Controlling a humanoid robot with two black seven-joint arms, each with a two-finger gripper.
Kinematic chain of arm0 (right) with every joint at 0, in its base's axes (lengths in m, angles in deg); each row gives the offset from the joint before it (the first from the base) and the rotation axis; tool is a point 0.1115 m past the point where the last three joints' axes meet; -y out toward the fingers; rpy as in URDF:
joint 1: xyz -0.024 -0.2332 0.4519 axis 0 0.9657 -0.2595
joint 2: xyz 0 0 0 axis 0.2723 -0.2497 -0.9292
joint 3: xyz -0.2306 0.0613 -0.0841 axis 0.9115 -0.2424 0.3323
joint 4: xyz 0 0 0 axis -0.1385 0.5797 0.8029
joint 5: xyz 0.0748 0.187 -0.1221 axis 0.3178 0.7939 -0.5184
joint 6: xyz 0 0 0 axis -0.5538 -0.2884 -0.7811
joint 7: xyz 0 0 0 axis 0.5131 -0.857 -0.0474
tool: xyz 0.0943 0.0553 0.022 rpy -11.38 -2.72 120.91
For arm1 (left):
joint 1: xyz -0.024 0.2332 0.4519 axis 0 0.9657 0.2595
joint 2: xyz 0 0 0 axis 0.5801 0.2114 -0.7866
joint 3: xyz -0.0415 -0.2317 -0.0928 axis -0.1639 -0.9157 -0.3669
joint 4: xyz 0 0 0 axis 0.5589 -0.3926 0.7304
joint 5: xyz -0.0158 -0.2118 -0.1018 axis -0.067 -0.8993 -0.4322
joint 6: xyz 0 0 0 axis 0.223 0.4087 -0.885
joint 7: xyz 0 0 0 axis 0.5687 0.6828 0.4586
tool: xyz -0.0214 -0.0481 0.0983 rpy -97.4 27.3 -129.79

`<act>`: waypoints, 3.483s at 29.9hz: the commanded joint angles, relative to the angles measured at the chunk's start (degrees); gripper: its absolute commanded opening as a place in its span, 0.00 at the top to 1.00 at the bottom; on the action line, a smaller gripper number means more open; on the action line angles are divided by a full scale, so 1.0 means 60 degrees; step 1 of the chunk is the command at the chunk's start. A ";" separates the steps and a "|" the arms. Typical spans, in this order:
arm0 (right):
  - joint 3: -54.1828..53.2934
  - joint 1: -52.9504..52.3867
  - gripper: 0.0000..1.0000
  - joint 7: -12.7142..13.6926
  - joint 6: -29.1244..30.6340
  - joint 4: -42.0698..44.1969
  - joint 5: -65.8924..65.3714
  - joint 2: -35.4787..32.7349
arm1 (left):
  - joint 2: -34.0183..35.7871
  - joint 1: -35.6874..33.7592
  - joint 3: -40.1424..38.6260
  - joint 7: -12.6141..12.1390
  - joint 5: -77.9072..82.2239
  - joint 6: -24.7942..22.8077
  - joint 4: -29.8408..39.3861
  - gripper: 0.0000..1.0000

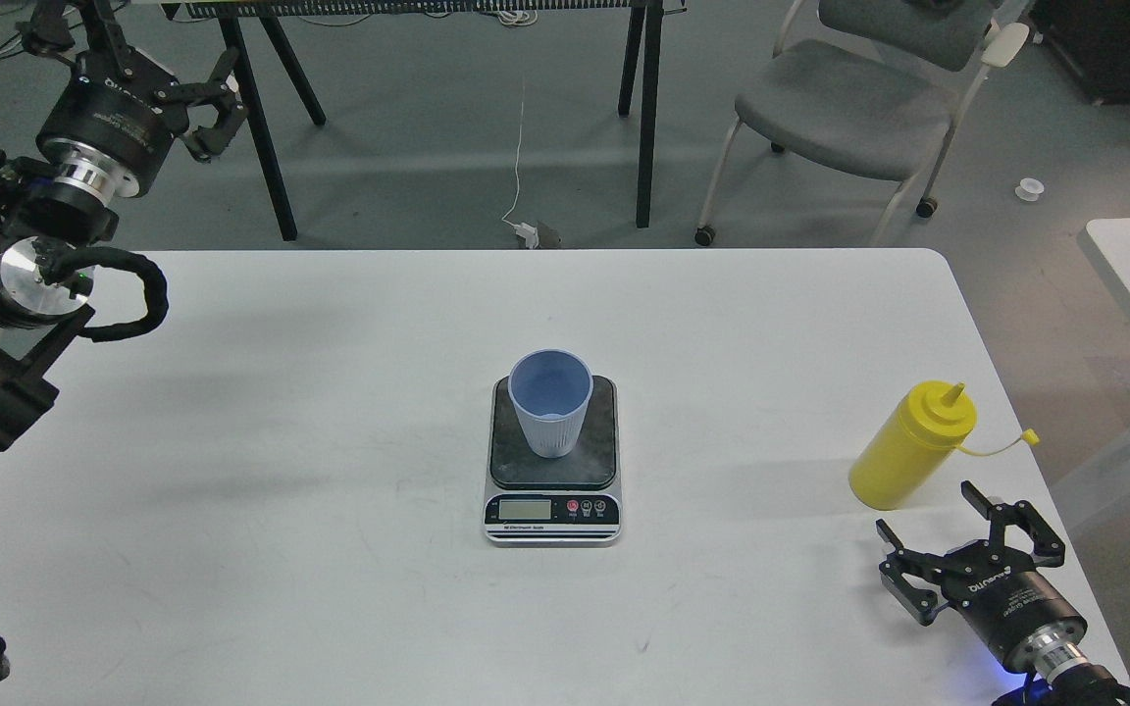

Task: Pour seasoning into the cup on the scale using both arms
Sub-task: 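Move the right gripper to the yellow squeeze bottle and grasp it, then lift the yellow bottle and swing it above the cup, nozzle down, then hold the inverted bottle over the cup and squeeze sauce into it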

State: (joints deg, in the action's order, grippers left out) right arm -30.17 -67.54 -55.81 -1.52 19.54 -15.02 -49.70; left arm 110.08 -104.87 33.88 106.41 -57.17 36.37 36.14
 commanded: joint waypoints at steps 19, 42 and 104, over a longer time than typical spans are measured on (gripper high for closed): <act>-0.0086 -0.1416 0.01 -0.0076 0.0000 0.1240 -0.0020 0.1433 | 0.0329 0.0346 0.0058 0.0000 0.0014 -0.0045 0.0086 0.00; -0.0964 -0.2749 0.44 -0.0178 0.0000 0.2662 -0.0035 0.2416 | 0.0329 0.0332 0.0073 0.0015 0.0014 0.0028 0.0086 0.00; 0.4029 -0.9547 0.54 -0.1760 -0.5749 0.2939 -2.2242 0.4656 | -0.0432 0.2221 -0.1363 0.0088 -0.0615 -0.1020 -0.0412 0.00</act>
State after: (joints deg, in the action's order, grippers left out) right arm -7.26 -124.99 -66.39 -33.71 35.61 -147.22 -22.39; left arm 107.51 -91.48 25.71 106.94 -60.93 30.24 33.67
